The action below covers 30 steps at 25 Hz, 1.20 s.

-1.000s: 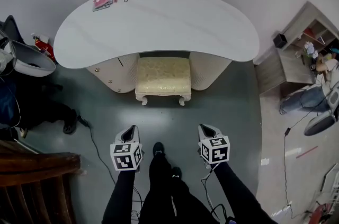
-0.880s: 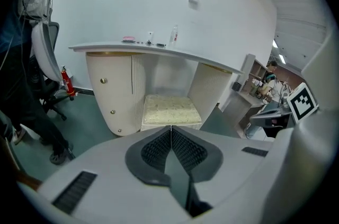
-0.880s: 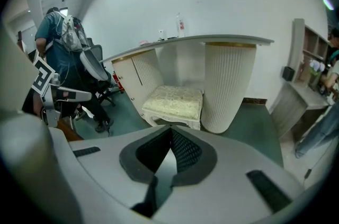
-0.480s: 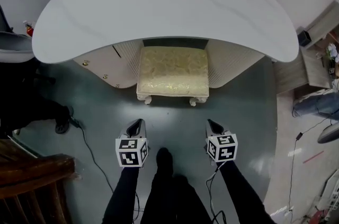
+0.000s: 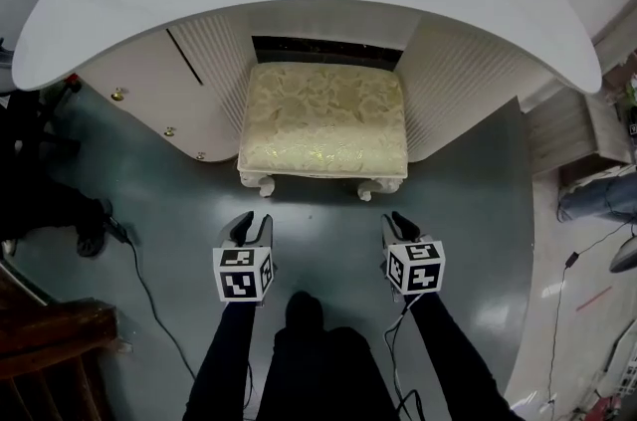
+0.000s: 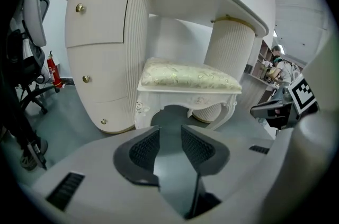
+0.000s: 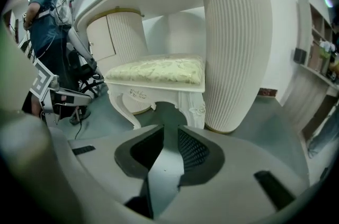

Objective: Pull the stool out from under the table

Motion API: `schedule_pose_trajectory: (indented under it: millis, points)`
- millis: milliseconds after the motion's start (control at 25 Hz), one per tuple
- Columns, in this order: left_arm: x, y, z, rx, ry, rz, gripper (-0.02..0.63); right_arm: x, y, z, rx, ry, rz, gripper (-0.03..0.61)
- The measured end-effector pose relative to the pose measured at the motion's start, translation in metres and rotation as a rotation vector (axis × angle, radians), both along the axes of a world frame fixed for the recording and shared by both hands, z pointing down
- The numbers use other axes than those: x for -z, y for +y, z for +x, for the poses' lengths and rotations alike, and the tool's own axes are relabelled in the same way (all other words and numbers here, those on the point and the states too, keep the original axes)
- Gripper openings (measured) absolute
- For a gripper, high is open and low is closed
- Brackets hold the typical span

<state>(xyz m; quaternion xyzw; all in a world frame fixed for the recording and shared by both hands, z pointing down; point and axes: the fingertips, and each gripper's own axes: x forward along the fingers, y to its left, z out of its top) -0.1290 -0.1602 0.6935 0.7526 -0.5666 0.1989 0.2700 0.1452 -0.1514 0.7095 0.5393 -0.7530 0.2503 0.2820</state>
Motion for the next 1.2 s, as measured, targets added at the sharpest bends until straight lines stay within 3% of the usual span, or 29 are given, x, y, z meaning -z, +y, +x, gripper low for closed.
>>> schedule_pose_trajectory:
  millis: [240,480,800,1200]
  points:
    - [-0.056,-0.020,-0.011,0.013,-0.015,0.025,0.207,-0.055,-0.021,0.013,-0.044,0.014,0.009,0.168]
    - [-0.104,-0.044,-0.024,0.052,-0.008,0.013,0.284,-0.091,-0.046,0.026,-0.094,-0.035,0.064,0.183]
    - [-0.138,-0.075,-0.033,0.084,0.023,0.016,0.301,-0.098,-0.074,0.030,-0.096,-0.114,0.131,0.256]
    - [-0.135,-0.110,-0.035,0.100,0.021,0.065,0.304,-0.100,-0.100,0.026,-0.056,-0.092,0.188,0.260]
